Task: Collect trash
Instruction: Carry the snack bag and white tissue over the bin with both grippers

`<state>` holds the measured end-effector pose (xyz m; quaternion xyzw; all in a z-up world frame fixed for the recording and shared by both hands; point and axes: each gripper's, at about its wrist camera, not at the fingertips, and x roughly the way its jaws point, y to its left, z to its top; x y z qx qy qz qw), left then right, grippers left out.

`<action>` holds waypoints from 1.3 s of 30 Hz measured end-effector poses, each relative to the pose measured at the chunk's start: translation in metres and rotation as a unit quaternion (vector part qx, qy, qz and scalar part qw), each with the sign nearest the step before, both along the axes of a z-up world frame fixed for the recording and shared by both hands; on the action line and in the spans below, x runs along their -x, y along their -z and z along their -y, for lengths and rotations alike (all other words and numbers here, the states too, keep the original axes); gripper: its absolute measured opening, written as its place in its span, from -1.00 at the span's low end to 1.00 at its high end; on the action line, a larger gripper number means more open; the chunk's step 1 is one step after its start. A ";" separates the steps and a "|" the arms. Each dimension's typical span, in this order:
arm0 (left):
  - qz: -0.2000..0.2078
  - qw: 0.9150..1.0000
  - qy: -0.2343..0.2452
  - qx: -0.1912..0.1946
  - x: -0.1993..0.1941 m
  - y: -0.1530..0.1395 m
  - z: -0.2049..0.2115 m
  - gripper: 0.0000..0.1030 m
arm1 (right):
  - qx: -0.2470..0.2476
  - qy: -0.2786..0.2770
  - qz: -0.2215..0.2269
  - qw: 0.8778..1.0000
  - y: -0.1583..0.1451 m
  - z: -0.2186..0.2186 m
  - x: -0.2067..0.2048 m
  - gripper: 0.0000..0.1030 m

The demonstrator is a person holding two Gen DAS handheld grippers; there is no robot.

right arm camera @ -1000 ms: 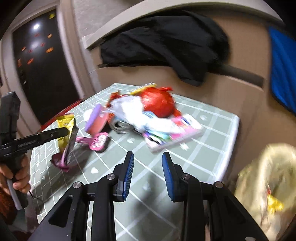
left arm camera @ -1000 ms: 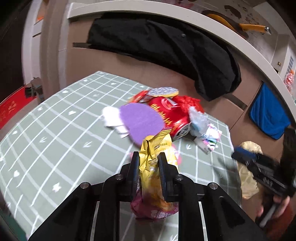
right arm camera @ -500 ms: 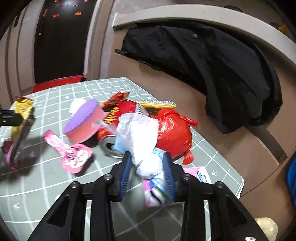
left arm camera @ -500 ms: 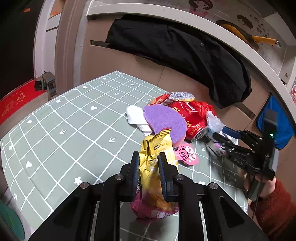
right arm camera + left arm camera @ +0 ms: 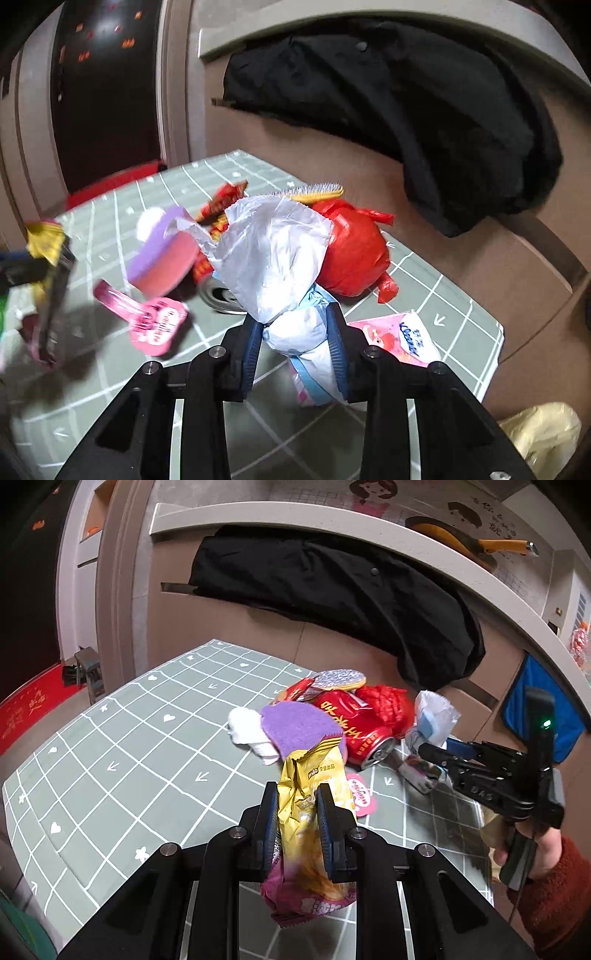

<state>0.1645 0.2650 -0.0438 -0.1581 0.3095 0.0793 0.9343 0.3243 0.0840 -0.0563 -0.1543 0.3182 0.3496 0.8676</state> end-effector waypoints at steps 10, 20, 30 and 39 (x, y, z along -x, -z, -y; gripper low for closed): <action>0.022 0.999 0.025 -0.015 0.003 -0.027 0.039 -0.59 | -0.073 0.001 -0.033 0.997 -0.044 0.047 0.043 -0.40; 0.066 0.994 0.074 -0.055 -0.004 -0.074 0.105 -0.59 | -0.110 0.032 0.016 0.993 -0.086 0.117 0.073 -0.40; 0.120 0.974 0.172 -0.083 -0.023 -0.125 0.205 -0.59 | -0.135 0.121 0.075 0.981 -0.132 0.222 0.099 -0.40; 0.150 0.949 0.267 -0.080 -0.048 -0.148 0.295 -0.59 | -0.134 0.217 0.120 0.960 -0.154 0.305 0.123 -0.40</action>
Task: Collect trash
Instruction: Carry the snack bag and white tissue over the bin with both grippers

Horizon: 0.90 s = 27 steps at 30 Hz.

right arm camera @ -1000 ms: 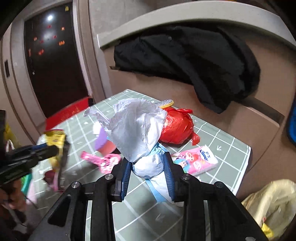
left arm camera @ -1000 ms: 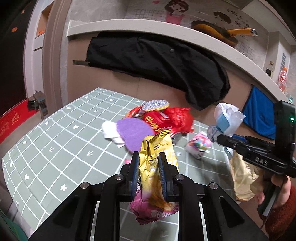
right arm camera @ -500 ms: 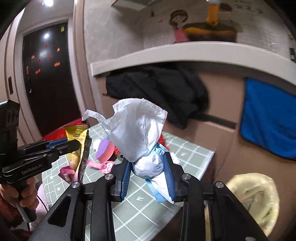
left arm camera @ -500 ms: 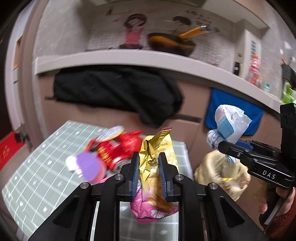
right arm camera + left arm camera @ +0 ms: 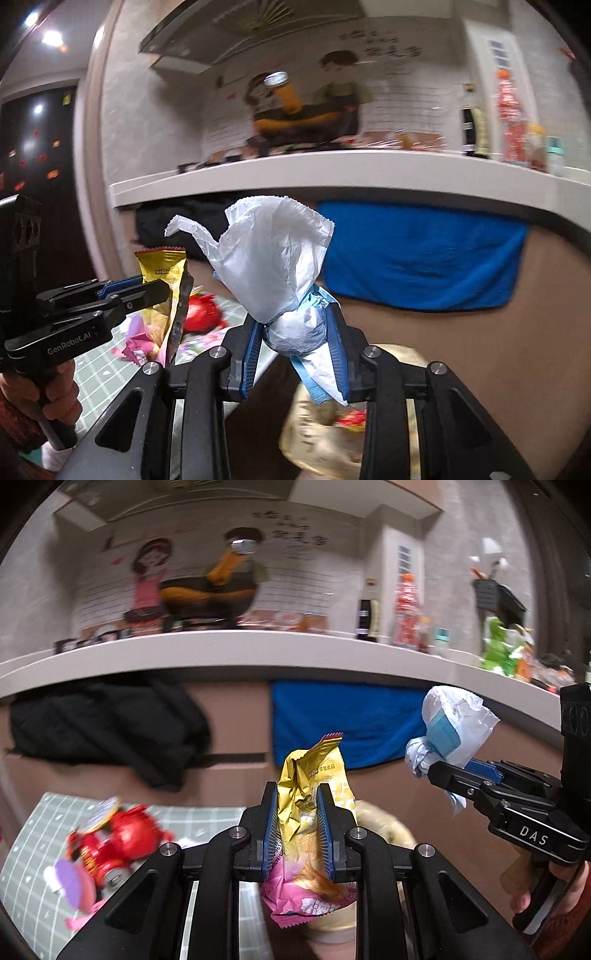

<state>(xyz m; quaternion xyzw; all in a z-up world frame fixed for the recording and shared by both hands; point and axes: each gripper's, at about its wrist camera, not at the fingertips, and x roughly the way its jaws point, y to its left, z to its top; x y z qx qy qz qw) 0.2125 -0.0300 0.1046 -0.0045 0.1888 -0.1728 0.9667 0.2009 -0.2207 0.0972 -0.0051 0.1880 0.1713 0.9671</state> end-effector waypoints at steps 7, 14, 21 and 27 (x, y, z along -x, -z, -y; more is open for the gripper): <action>-0.009 0.999 0.044 0.004 -0.022 0.003 0.045 -0.59 | -0.009 0.058 -0.003 0.998 0.003 0.041 0.001 -0.40; -0.044 0.998 0.052 -0.005 -0.049 0.030 0.063 -0.59 | -0.013 0.078 -0.025 0.997 0.021 0.055 -0.018 -0.40; -0.065 0.997 0.044 -0.009 -0.067 0.048 0.064 -0.59 | -0.026 0.080 -0.046 0.995 0.040 0.061 -0.036 -0.40; -0.079 0.996 0.044 -0.007 -0.080 0.062 0.061 -0.59 | -0.032 0.077 -0.062 0.995 0.052 0.058 -0.049 -0.40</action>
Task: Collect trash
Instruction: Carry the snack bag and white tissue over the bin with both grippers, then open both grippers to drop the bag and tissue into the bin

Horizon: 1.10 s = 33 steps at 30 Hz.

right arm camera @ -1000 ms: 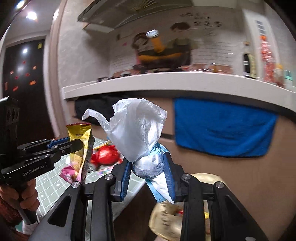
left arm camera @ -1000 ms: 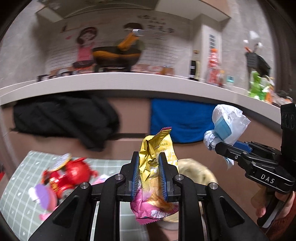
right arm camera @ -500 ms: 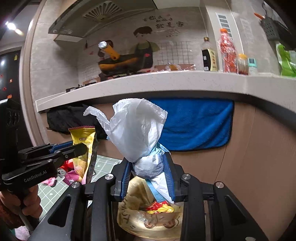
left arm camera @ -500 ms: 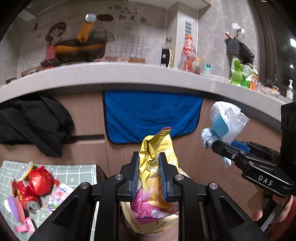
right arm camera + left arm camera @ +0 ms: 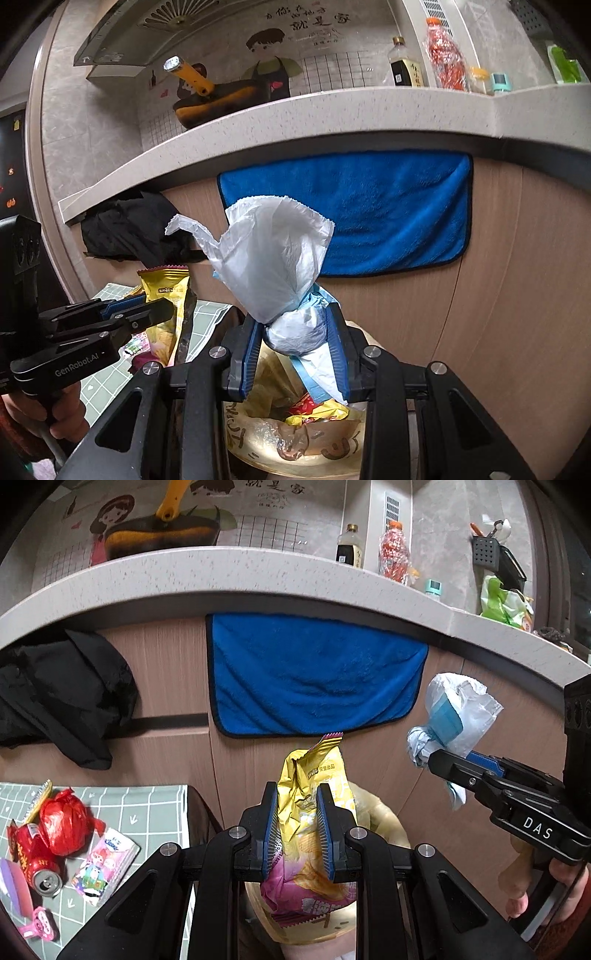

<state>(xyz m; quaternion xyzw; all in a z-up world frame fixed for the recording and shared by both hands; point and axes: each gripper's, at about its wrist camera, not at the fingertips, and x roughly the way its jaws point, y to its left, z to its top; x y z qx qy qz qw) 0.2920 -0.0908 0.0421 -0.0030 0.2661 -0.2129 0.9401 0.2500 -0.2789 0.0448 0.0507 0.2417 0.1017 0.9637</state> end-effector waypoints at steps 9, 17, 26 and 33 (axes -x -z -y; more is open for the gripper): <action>-0.019 1.000 0.007 -0.002 -0.013 0.018 0.004 -0.59 | -0.005 0.003 -0.026 1.000 0.019 0.002 -0.016 -0.40; -0.045 0.999 0.006 0.002 -0.027 0.032 0.007 -0.59 | -0.016 0.004 -0.049 0.999 0.036 0.008 -0.029 -0.40; -0.070 0.997 0.014 0.011 -0.040 0.044 0.012 -0.59 | -0.026 0.007 -0.067 0.997 0.053 0.011 -0.042 -0.36; -0.110 0.992 0.029 0.062 -0.059 0.053 0.006 -0.16 | -0.031 0.012 -0.078 0.996 0.062 0.015 -0.046 -0.17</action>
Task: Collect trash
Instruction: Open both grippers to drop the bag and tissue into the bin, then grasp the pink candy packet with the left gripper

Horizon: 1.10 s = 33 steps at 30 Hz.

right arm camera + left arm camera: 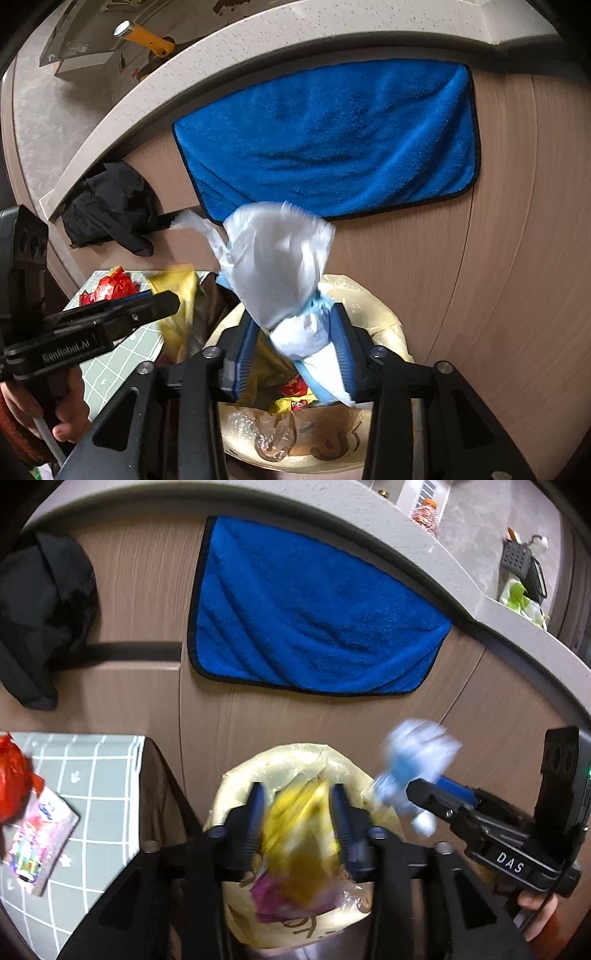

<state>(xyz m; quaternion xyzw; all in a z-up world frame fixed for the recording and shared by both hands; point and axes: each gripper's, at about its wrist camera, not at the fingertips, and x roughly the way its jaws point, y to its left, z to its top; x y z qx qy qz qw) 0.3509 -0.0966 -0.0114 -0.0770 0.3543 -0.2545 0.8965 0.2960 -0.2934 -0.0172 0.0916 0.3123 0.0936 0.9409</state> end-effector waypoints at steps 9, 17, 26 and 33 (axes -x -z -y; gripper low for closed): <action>0.019 0.999 -0.029 -0.025 0.011 -0.010 -0.027 -0.13 | 0.005 0.005 0.000 1.000 -0.004 -0.007 0.008 -0.17; 0.032 0.994 -0.094 -0.041 0.042 -0.016 -0.090 -0.13 | 0.027 0.000 0.025 0.999 -0.022 -0.038 0.022 -0.17; 0.055 0.976 -0.200 -0.060 0.086 -0.020 -0.191 -0.13 | 0.030 -0.069 0.030 0.997 -0.028 -0.116 0.026 -0.17; 0.031 0.960 -0.276 -0.046 0.112 -0.001 -0.283 -0.13 | 0.027 -0.144 0.016 0.989 -0.019 -0.194 0.017 -0.17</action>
